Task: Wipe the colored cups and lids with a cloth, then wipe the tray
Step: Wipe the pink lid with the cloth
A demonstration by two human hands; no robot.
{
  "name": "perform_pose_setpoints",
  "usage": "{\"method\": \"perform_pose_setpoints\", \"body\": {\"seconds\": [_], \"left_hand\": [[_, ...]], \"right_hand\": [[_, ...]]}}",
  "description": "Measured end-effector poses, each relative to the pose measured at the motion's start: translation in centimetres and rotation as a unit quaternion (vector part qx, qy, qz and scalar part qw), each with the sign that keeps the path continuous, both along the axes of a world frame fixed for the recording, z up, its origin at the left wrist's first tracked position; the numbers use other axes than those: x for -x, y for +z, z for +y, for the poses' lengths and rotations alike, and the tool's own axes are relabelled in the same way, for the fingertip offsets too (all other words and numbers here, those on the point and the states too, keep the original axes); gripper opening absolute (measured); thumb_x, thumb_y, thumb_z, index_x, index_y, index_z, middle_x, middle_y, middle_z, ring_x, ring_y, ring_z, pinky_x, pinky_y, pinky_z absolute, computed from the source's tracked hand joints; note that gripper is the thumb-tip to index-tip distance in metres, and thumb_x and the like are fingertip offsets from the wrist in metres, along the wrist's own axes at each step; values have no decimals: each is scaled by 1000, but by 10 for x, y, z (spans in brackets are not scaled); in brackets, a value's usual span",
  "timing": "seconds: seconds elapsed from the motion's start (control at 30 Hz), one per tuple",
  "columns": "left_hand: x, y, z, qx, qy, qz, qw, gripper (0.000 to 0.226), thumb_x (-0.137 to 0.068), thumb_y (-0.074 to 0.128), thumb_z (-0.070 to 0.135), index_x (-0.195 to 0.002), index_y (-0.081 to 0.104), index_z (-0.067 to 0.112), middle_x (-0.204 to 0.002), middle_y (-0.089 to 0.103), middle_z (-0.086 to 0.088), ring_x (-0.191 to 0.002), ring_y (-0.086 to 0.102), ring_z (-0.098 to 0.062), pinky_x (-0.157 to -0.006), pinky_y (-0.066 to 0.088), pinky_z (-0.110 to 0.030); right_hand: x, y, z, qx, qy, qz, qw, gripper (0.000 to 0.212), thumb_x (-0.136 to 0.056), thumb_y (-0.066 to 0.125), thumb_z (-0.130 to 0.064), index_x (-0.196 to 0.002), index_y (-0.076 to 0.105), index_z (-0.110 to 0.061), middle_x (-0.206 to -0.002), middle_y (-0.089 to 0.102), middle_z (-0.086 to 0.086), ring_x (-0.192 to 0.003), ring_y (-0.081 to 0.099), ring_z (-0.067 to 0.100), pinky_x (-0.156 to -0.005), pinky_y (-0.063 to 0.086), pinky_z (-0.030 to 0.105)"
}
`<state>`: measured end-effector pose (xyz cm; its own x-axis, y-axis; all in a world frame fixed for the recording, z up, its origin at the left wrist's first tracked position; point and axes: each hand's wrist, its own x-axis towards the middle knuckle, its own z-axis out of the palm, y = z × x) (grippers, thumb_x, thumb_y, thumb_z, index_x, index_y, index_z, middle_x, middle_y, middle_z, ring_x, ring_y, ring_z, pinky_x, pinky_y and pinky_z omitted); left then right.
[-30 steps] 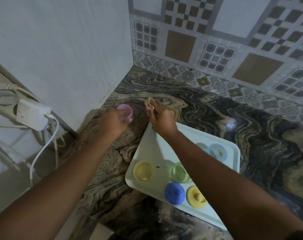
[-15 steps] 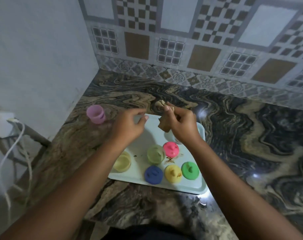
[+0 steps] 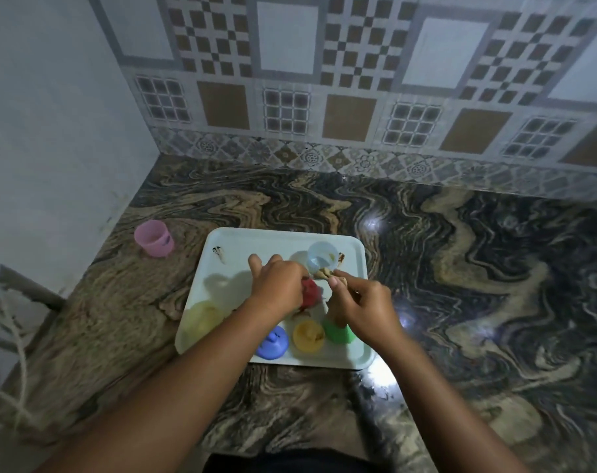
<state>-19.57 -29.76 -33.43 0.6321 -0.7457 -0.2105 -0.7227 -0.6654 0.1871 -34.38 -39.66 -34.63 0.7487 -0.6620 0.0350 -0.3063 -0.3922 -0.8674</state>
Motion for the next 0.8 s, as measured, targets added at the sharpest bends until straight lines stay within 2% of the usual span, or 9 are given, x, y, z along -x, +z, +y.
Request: {"method": "perform_pose_setpoints", "body": {"seconds": [0.03,0.1,0.2,0.37,0.53,0.6,0.67,0.73,0.8], "left_hand": [[-1,-5,-3,-11,2,-6,1000,21,-84,55,29,-98,71,36,-83,63,9,-106,49,-20,-88,21,-47],[-2,-13,-6,-31,8,-20,999,20,-82,58,27,-95,69,36,-85,65,8,-105,51,-20,-90,19,-48],[-3,-20,-11,-56,7,-39,998,19,-81,61,23,-93,70,34,-83,64,7,-103,52,-20,-94,17,-49],[-3,-27,-19,-55,11,-57,997,16,-82,62,24,-90,70,36,-82,64,8,-102,52,-20,-93,19,-50],[2,-3,-14,21,4,-57,998,17,-90,59,35,-102,71,39,-98,67,7,-107,49,-21,-85,19,-43],[6,15,-4,96,14,-58,994,19,-88,65,38,-105,71,40,-106,67,11,-110,50,-19,-83,17,-39],[9,29,9,187,26,-47,981,19,-83,72,38,-102,73,40,-106,68,14,-108,53,-19,-83,23,-36],[11,41,22,271,29,-20,962,19,-80,77,34,-99,75,36,-104,68,15,-103,59,-17,-84,39,-37],[14,52,33,353,39,42,934,20,-79,80,25,-98,78,28,-104,70,11,-100,64,-11,-86,52,-35]], "right_hand": [[2,-2,-1,-1,-5,3,1000,22,-98,65,-33,-93,81,-19,-79,79,-11,-82,71,-7,-74,60,35],[3,-6,-3,-6,-6,8,1000,24,-98,65,-33,-87,80,-20,-70,74,-18,-75,71,-4,-70,60,35],[4,-8,-7,-2,0,11,1000,21,-99,63,-33,-95,81,-22,-58,65,-29,-65,67,-6,-67,56,25],[5,-11,-9,-15,2,13,1000,22,-99,63,-35,-112,79,-26,-59,66,-26,-61,67,-5,-68,61,33],[15,-8,-12,-62,-31,-13,998,29,-99,59,-41,-101,80,-21,-67,73,-10,-60,69,6,-64,56,32],[19,0,-10,-88,-57,-42,994,26,-98,61,-37,-102,81,-22,-97,80,-5,-68,70,5,-66,57,27],[20,9,-2,-113,-65,-79,988,23,-99,62,-32,-91,81,-22,-125,72,-9,-79,71,2,-70,57,26],[16,20,10,-143,-52,-115,982,24,-100,62,-26,-87,81,-20,-129,69,-11,-109,69,-1,-87,56,22],[10,31,21,-177,-28,-147,973,24,-101,60,-23,-91,82,-17,-119,72,-17,-125,59,-3,-100,50,20]]}}
